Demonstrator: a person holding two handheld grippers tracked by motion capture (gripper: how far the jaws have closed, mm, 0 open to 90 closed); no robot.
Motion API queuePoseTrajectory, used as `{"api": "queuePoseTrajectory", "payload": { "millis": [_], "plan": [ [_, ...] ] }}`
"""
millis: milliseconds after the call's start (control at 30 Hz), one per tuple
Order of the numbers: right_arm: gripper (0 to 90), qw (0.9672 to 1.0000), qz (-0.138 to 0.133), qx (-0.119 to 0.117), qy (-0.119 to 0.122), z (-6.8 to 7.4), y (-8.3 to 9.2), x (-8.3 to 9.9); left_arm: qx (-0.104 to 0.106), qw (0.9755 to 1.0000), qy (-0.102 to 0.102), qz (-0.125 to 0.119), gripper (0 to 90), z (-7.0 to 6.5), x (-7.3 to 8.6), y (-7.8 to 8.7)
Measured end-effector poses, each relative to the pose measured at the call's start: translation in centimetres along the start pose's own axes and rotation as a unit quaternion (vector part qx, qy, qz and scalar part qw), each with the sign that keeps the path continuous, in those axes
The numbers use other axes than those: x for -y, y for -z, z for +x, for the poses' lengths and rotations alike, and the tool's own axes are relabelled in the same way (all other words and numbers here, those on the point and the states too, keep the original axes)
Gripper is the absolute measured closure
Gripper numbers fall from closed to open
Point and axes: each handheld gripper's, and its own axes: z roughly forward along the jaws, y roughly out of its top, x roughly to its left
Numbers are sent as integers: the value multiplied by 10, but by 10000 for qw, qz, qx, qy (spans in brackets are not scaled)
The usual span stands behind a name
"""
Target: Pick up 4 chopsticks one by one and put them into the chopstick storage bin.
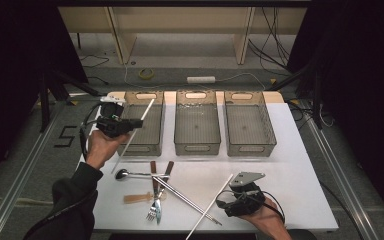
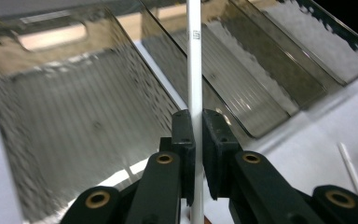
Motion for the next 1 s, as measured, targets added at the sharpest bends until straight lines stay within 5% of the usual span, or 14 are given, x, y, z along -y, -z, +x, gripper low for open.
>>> {"api": "queuePoseTrajectory", "payload": {
  "millis": [367,1000],
  "plan": [
    [287,10000,-75,-27,-11,0,2,-1,-321,9989,86,-337,835,29,-32,-4],
    [285,9998,-161,-65,-13,-1,4,-2,-622,9948,468,-656,835,70,-45,-40]
  ]
}}
